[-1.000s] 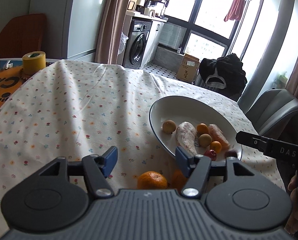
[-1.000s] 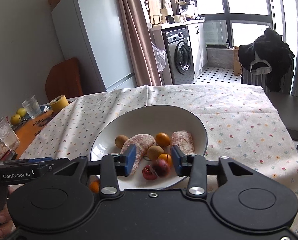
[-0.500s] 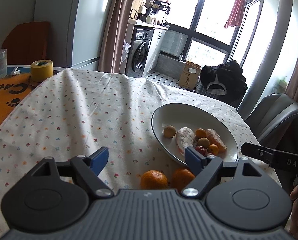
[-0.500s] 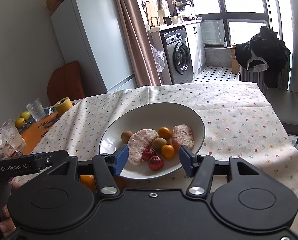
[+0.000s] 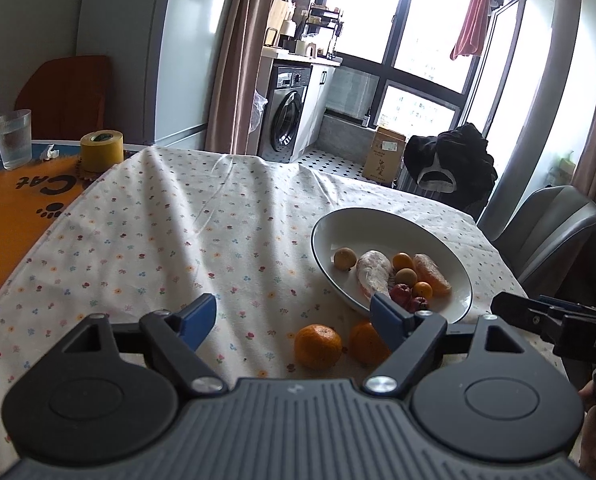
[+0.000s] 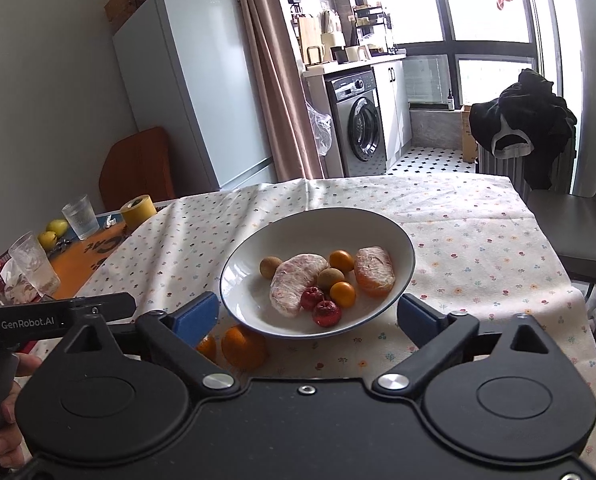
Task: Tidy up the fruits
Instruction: 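Open both tools and withdraw them from the bowl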
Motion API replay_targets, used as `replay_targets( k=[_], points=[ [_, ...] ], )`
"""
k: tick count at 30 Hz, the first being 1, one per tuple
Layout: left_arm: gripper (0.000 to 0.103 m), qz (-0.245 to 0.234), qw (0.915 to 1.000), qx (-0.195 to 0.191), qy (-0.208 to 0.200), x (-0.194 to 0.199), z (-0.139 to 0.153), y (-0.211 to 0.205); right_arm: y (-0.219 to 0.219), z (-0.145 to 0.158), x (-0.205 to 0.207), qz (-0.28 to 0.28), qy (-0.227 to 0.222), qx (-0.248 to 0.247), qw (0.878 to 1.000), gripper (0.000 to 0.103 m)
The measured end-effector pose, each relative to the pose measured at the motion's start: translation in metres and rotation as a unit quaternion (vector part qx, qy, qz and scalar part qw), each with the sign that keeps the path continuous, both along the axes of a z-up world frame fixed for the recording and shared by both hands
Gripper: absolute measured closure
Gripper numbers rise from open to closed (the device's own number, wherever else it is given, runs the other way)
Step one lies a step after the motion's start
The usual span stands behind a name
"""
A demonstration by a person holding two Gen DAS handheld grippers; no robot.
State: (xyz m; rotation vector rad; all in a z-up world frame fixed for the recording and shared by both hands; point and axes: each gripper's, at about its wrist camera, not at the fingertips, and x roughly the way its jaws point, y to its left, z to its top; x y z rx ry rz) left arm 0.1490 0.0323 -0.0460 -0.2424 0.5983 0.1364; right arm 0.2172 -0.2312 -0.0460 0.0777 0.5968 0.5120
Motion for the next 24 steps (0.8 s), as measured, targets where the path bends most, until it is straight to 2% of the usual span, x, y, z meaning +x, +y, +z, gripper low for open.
replay_targets(
  k=[7, 12, 14, 24],
  points=[
    [0.020, -0.009, 0.9995, 0.028, 0.009, -0.011, 0.003, -0.007, -0.001, 0.003, -0.017, -0.013, -0.017, -0.014, 1.000, 0.000],
    [0.019, -0.021, 0.9993, 0.026, 0.016, -0.019, 0.004, -0.009, -0.005, 0.005, -0.024, -0.025, -0.016, -0.014, 0.999, 0.000],
    [0.010, -0.021, 0.9991, 0.035, 0.015, -0.023, 0.005, -0.010, -0.008, 0.005, -0.025, -0.022, -0.011, -0.007, 1.000, 0.000],
    [0.002, -0.002, 0.9993, 0.027, 0.024, -0.038, 0.005, -0.001, -0.005, -0.001, -0.036, -0.011, 0.008, -0.020, 1.000, 0.000]
  ],
)
